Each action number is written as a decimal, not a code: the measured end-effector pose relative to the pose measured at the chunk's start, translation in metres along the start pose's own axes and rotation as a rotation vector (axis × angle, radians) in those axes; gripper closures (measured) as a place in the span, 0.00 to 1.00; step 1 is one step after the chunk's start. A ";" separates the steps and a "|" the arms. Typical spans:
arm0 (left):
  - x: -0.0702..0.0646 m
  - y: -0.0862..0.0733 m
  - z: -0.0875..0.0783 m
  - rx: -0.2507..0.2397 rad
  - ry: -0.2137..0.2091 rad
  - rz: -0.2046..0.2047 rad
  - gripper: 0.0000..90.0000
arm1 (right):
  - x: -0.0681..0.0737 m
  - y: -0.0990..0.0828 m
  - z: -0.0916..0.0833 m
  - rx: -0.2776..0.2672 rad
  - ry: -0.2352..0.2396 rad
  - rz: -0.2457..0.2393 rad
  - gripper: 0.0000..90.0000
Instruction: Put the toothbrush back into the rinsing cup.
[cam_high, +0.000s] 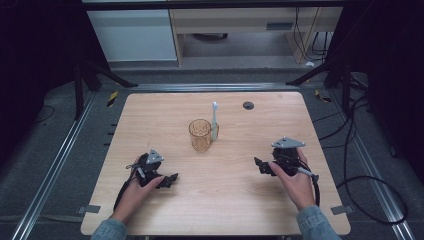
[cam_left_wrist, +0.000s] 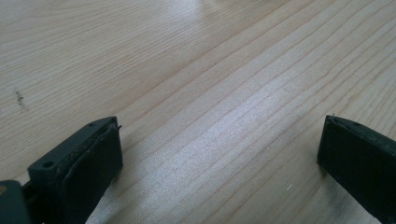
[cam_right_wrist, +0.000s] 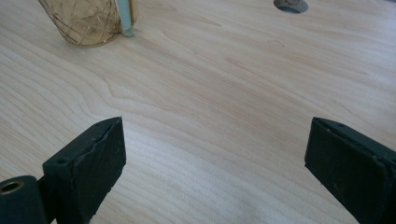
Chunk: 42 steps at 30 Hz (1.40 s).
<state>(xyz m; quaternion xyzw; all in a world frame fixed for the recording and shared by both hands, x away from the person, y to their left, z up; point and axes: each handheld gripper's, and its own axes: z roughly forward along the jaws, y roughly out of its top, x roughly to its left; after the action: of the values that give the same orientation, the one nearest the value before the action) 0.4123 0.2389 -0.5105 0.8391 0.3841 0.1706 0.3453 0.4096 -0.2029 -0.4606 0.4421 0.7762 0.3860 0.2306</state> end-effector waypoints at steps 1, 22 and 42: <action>0.000 0.000 0.000 0.000 0.000 0.000 0.00 | 0.000 -0.003 0.000 0.002 0.000 0.007 0.07; 0.000 0.000 0.000 0.001 0.000 0.000 0.00 | -0.024 -0.054 0.005 0.056 -0.034 0.107 0.08; 0.000 0.000 0.000 0.001 0.000 0.001 0.00 | -0.025 -0.058 0.012 0.106 -0.069 0.107 0.06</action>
<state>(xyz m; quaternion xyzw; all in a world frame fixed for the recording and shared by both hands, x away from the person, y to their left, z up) 0.4118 0.2389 -0.5105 0.8395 0.3838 0.1706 0.3448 0.4013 -0.2375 -0.5136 0.5076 0.7622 0.3409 0.2125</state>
